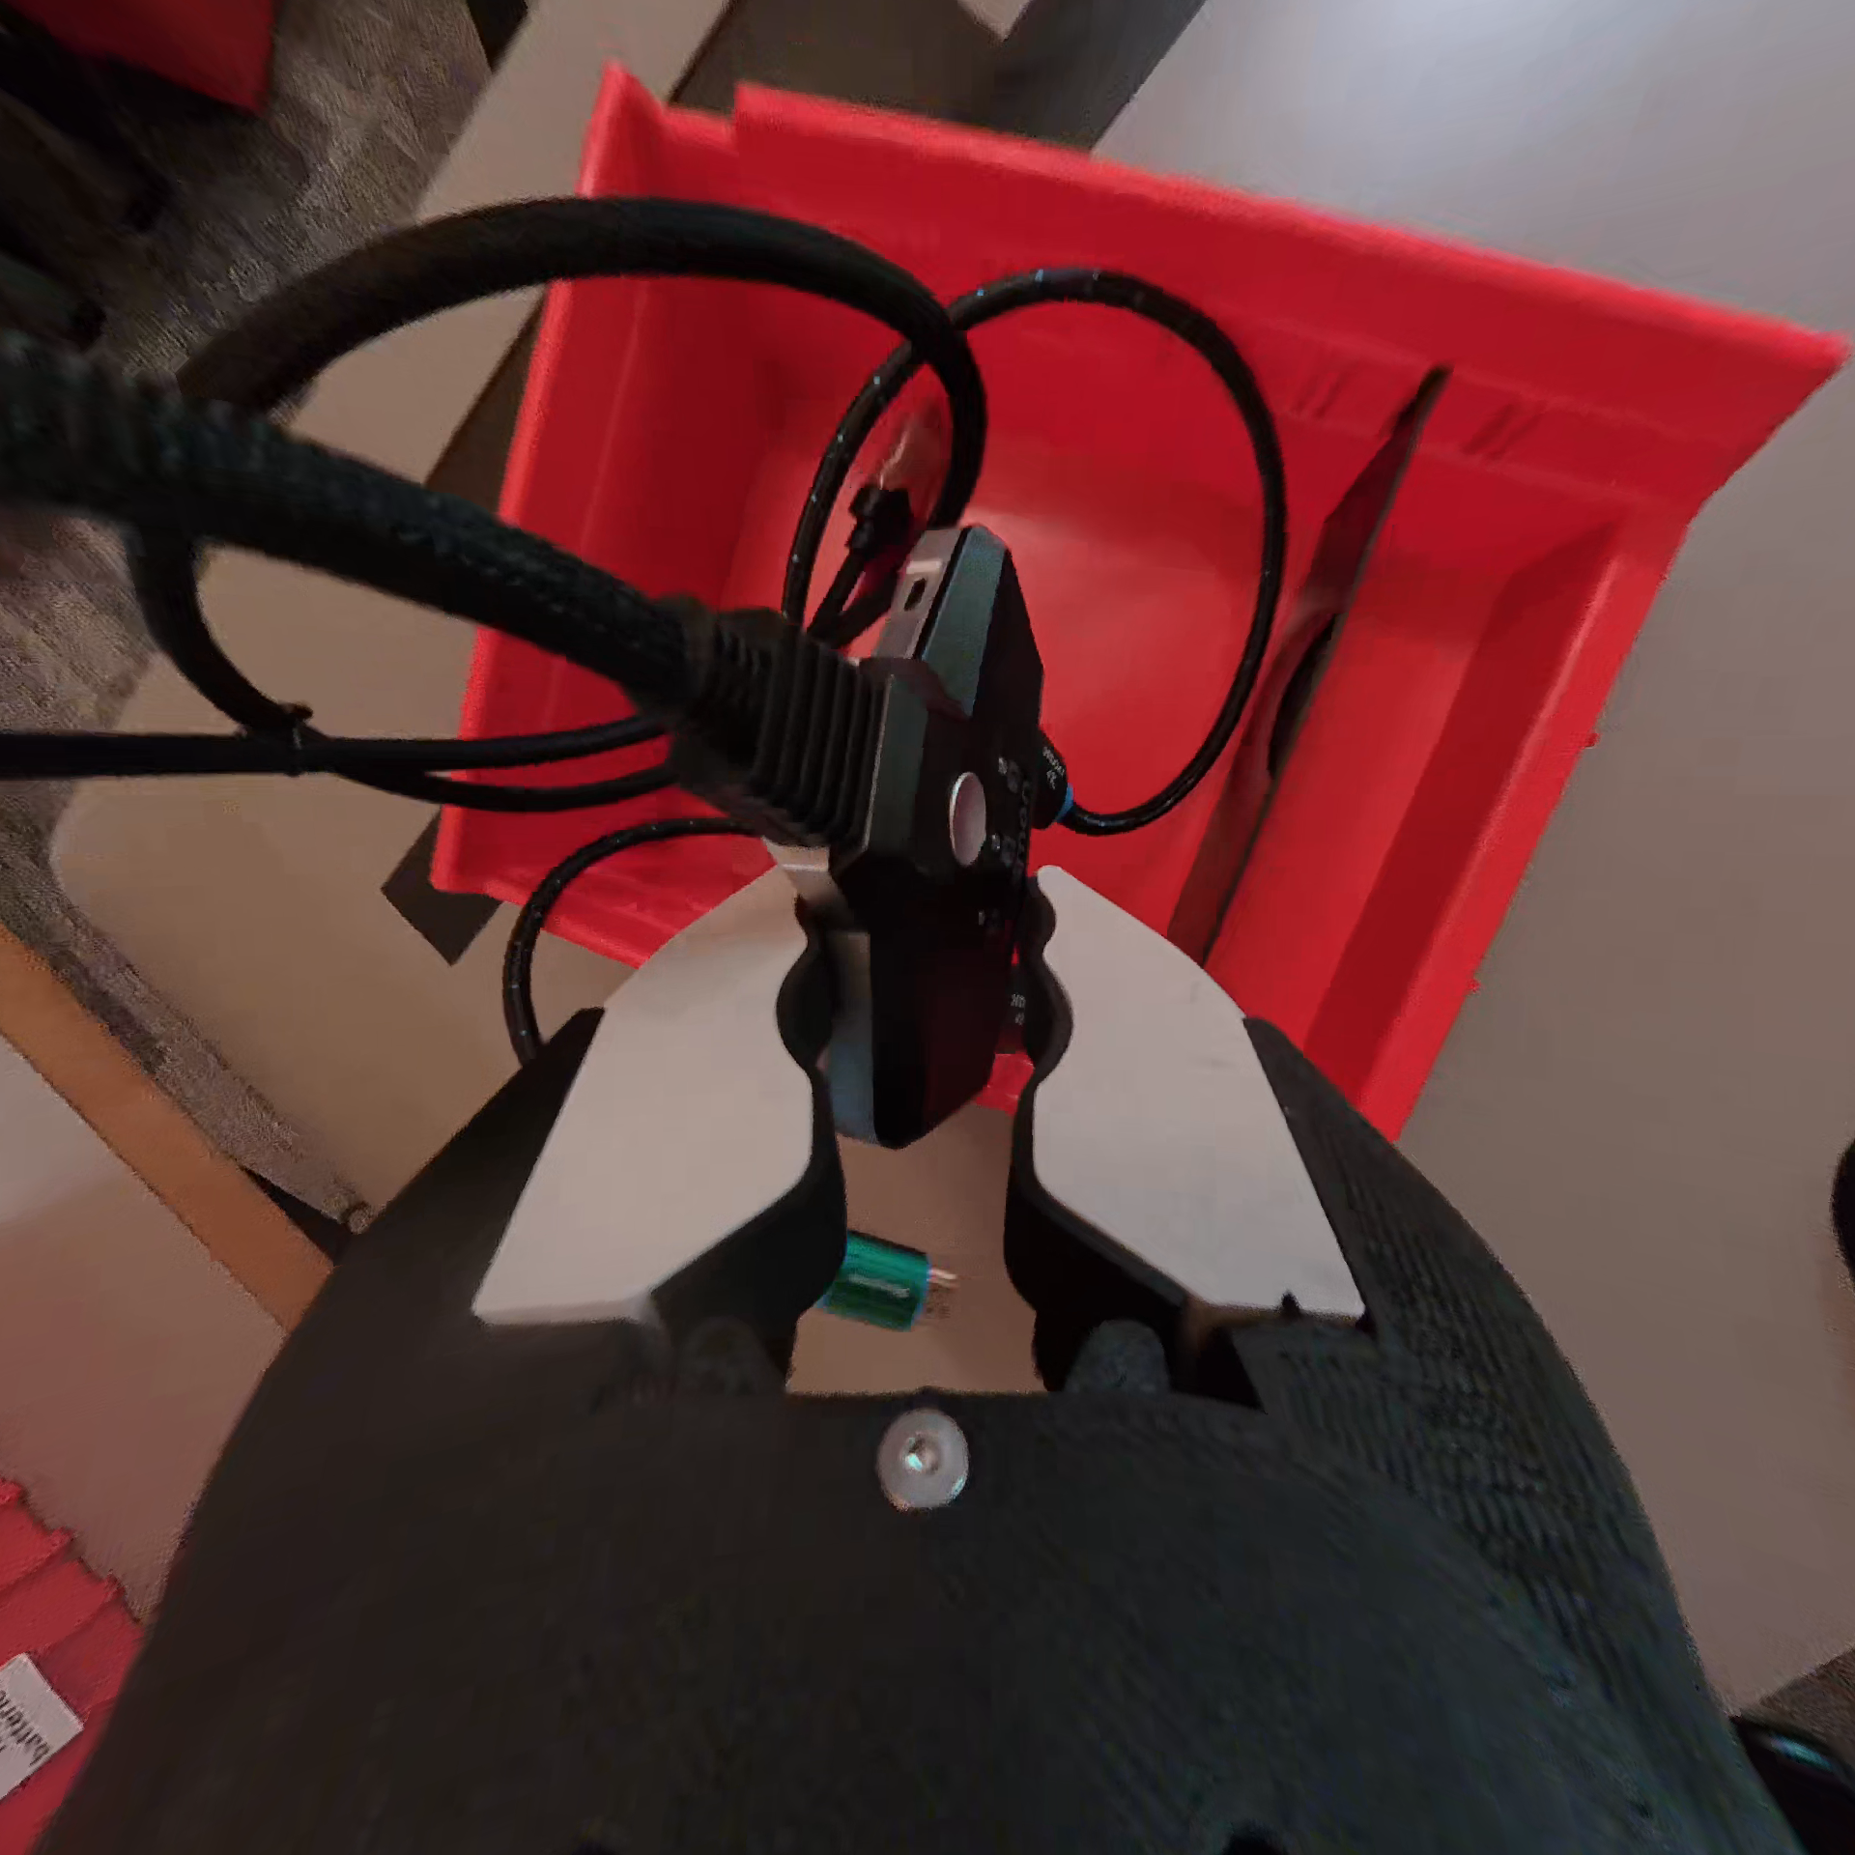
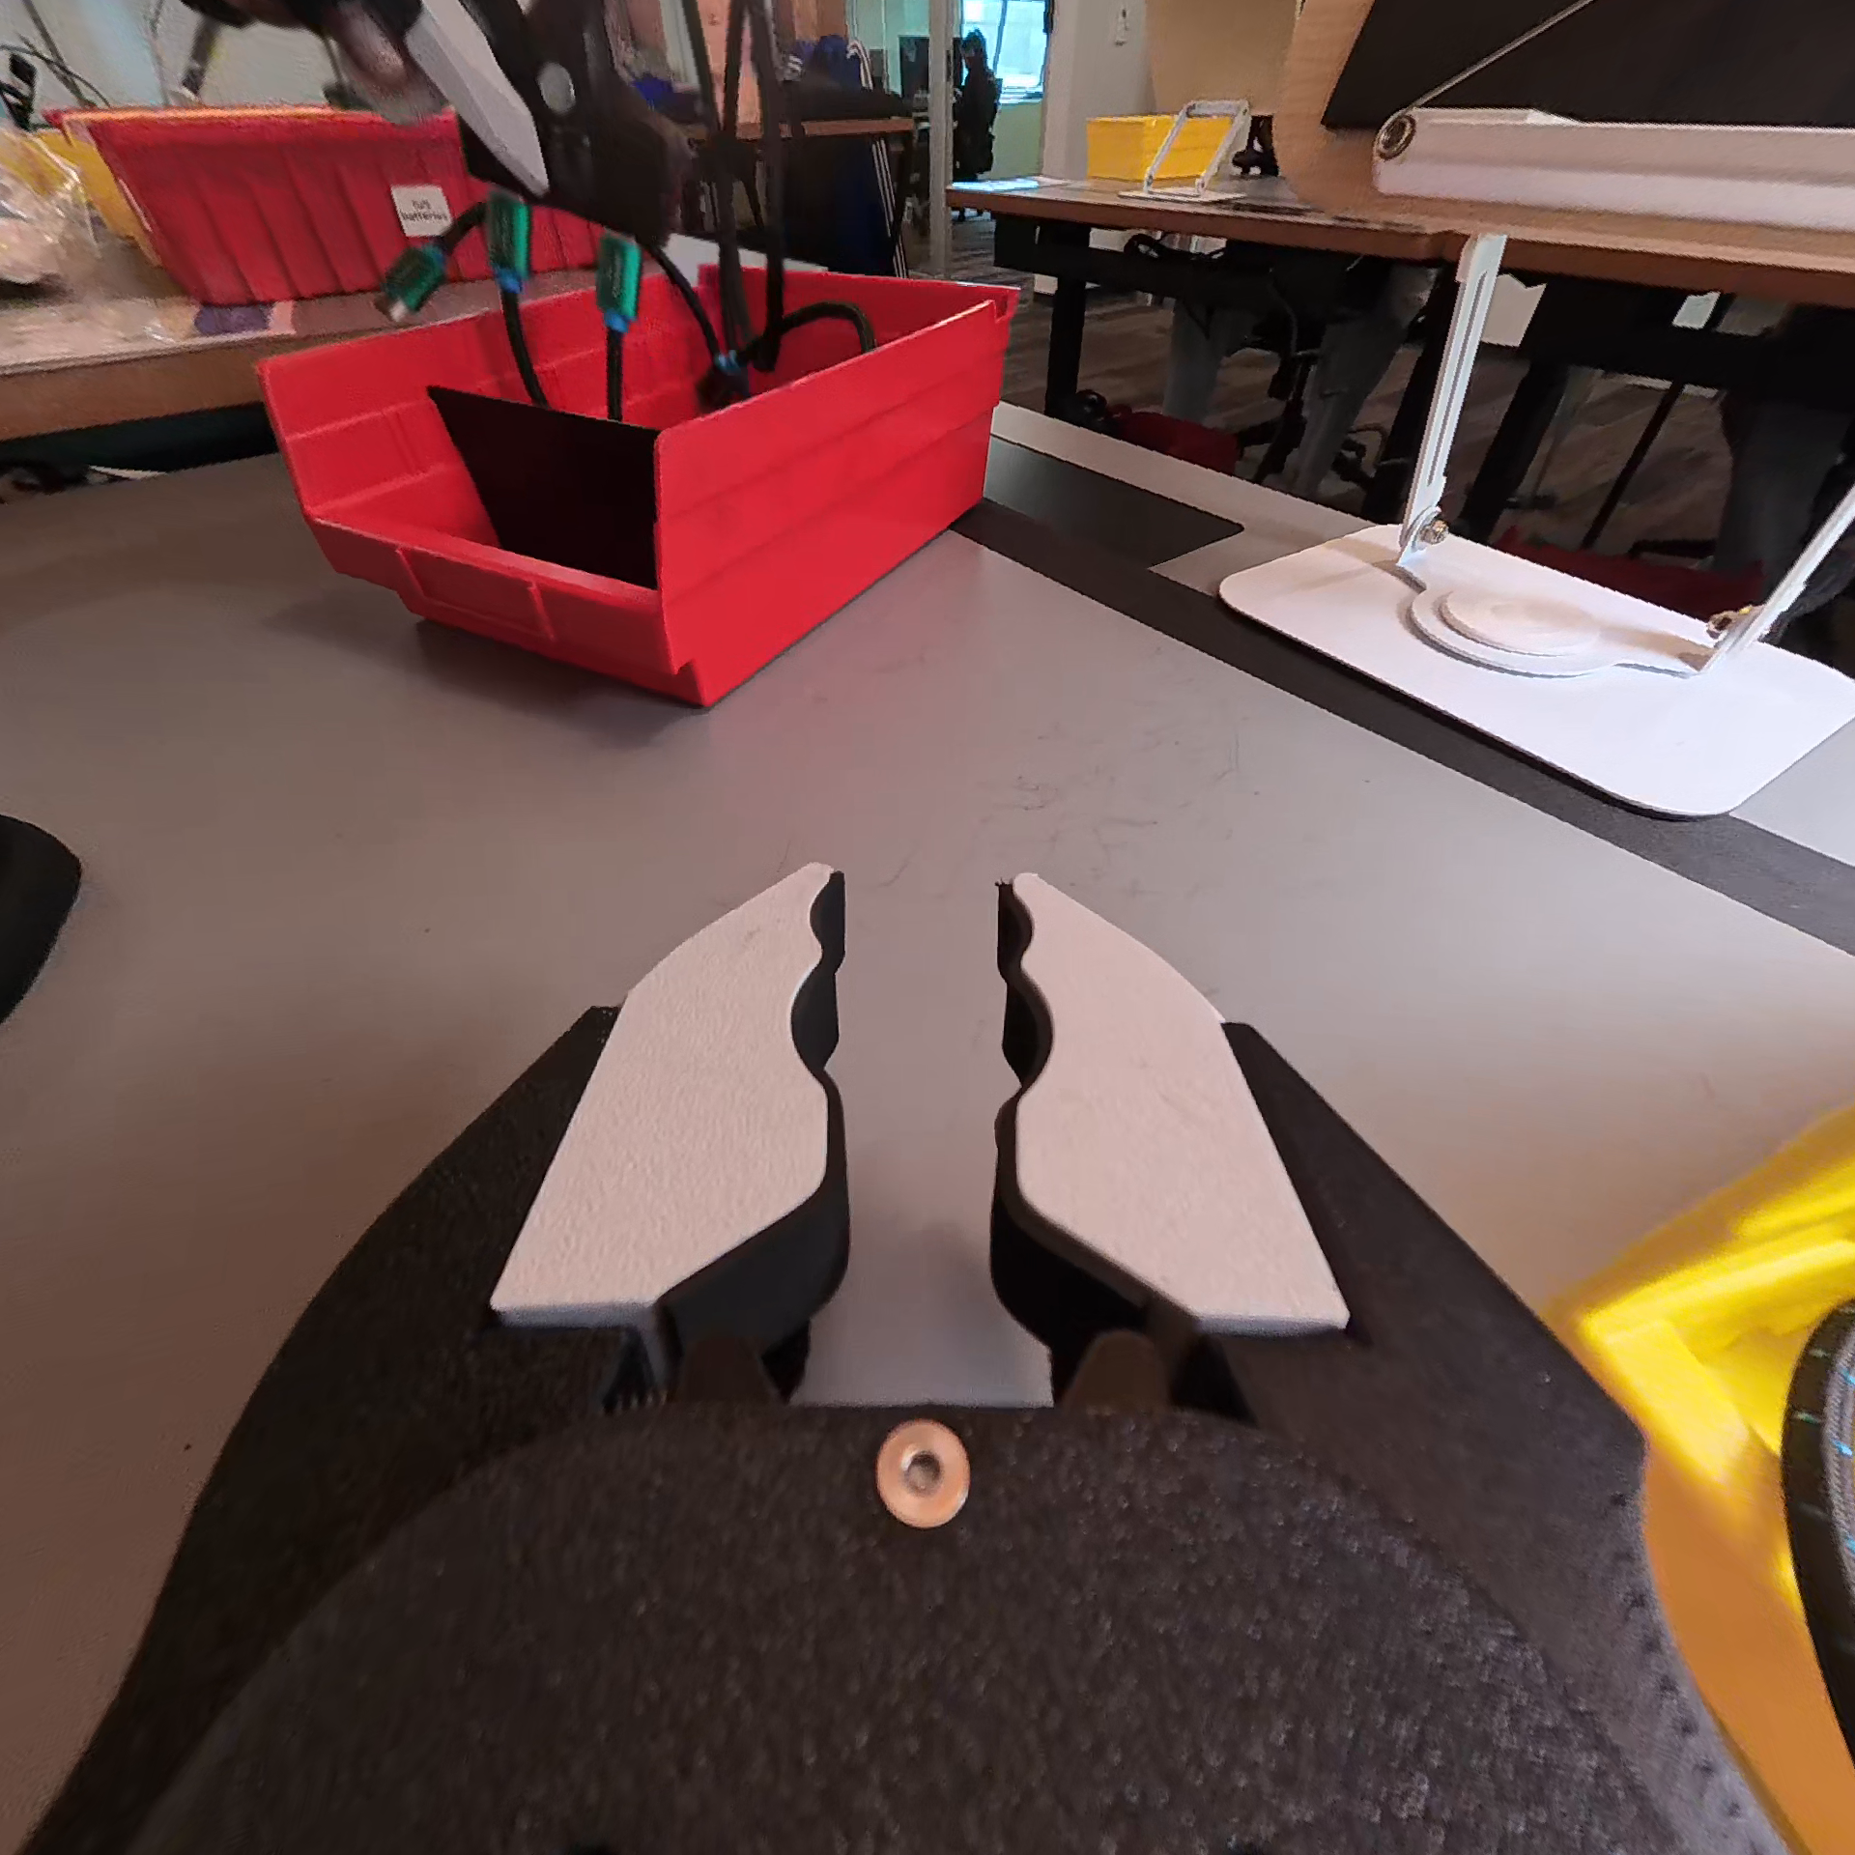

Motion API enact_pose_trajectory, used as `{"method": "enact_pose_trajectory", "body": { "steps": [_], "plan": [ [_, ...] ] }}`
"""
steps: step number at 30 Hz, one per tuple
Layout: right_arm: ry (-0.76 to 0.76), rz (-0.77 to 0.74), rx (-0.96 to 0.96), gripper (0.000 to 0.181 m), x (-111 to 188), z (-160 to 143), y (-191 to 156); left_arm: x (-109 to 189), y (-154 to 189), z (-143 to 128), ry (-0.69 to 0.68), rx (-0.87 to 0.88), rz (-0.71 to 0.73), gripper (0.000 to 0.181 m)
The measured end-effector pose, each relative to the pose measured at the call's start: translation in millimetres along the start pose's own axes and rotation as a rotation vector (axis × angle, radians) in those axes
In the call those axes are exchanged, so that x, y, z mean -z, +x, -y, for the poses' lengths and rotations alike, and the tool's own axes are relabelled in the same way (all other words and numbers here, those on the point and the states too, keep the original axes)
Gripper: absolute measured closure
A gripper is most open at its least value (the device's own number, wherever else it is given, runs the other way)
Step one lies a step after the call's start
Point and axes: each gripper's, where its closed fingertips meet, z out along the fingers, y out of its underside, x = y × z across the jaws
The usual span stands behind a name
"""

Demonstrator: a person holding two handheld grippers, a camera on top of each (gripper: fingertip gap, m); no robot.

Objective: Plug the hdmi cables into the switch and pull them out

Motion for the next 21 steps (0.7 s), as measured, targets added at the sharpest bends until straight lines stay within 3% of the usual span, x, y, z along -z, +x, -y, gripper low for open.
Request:
{"method": "enact_pose_trajectory", "body": {
  "steps": [1,12,17,21],
  "plan": [
    [0.002,0.001,-0.003,0.153,0,1,0,11,1,6,0.027,-0.001,0.002,0.147],
    [0.042,-0.014,-0.014,0.154,6,12,2,148,32,103,0.433,0.035,0.012,0.158],
    [0.097,0.008,-0.035,0.154,10,26,-2,197,79,153,0.737,-0.002,-0.089,0.158],
    [0.204,0.1,-0.089,0.152,16,64,-23,221,136,189,1.036,-0.028,-0.253,0.157]
  ]
}}
